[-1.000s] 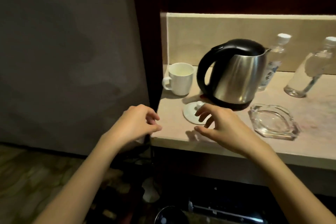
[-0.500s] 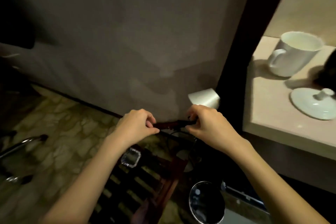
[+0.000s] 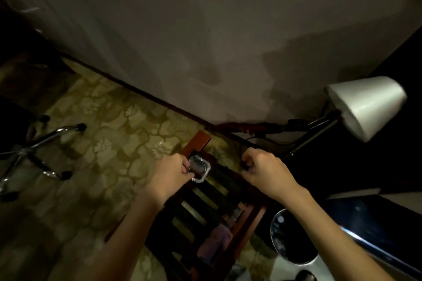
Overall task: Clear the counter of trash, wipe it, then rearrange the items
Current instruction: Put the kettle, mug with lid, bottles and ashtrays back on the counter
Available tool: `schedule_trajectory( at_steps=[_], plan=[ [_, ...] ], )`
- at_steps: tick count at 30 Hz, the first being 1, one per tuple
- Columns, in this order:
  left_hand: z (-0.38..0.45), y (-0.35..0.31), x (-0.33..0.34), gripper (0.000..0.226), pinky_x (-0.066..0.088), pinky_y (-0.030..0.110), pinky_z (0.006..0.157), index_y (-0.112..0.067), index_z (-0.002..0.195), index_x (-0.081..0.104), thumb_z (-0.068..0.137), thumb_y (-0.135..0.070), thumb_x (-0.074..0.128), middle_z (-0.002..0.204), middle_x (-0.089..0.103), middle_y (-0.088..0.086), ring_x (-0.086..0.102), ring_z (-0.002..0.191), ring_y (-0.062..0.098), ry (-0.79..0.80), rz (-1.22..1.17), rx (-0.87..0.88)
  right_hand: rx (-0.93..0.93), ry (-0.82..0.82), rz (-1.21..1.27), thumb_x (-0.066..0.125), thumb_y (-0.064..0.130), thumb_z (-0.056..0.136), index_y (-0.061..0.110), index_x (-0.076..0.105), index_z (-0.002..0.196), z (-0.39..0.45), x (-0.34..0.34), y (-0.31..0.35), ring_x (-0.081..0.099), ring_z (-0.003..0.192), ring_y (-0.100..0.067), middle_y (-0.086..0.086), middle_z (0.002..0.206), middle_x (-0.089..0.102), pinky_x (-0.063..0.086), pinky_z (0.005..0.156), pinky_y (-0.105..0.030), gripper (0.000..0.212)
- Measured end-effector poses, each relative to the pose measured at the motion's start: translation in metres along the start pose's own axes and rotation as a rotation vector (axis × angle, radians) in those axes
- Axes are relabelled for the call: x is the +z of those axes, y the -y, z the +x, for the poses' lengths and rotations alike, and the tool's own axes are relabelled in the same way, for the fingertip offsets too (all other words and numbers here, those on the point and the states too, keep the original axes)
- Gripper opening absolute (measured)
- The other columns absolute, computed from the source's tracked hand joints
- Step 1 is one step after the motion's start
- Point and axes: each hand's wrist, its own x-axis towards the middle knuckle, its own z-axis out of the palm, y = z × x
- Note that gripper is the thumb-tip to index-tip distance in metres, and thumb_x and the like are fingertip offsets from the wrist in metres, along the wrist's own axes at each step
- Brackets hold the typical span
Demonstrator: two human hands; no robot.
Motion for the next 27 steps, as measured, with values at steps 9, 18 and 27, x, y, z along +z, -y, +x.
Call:
schedule_trajectory(
  at_steps=[9, 18, 27],
  plan=[
    [0.073, 0.075, 0.078, 0.029, 0.054, 0.026, 0.079, -0.021, 0.112, 0.062, 0.085, -0.030, 0.068, 0.095, 0.065, -0.011, 0.063, 0.085, 0.007, 0.091, 0.049, -0.055, 0.050, 0.054, -0.021, 0.063, 0.030, 0.089, 0.017, 0.048, 0.119, 0.063, 0.114, -0.015, 0.062, 0.099, -0.025, -0.004, 0.115, 0.057, 0.052, 0.074, -0.035, 0.037],
    [0.151, 0.124, 0.138, 0.031, 0.056, 0.036, 0.077, -0.018, 0.104, 0.063, 0.081, -0.037, 0.071, 0.096, 0.066, 0.000, 0.064, 0.085, 0.017, 0.056, 0.112, -0.053, 0.110, 0.123, 0.017, 0.062, 0.028, 0.089, 0.015, 0.049, 0.118, 0.107, 0.210, -0.040, 0.062, 0.098, -0.027, -0.005, 0.114, 0.057, 0.050, 0.074, -0.035, 0.035],
    [0.200, 0.138, 0.159, 0.037, 0.057, 0.036, 0.076, -0.019, 0.107, 0.062, 0.080, -0.043, 0.072, 0.100, 0.067, 0.001, 0.065, 0.087, 0.018, -0.011, 0.120, -0.065, 0.151, 0.155, 0.024, 0.062, 0.026, 0.088, 0.012, 0.048, 0.122, 0.147, 0.247, -0.052, 0.061, 0.101, -0.029, -0.007, 0.115, 0.058, 0.048, 0.074, -0.035, 0.039]
  ],
)
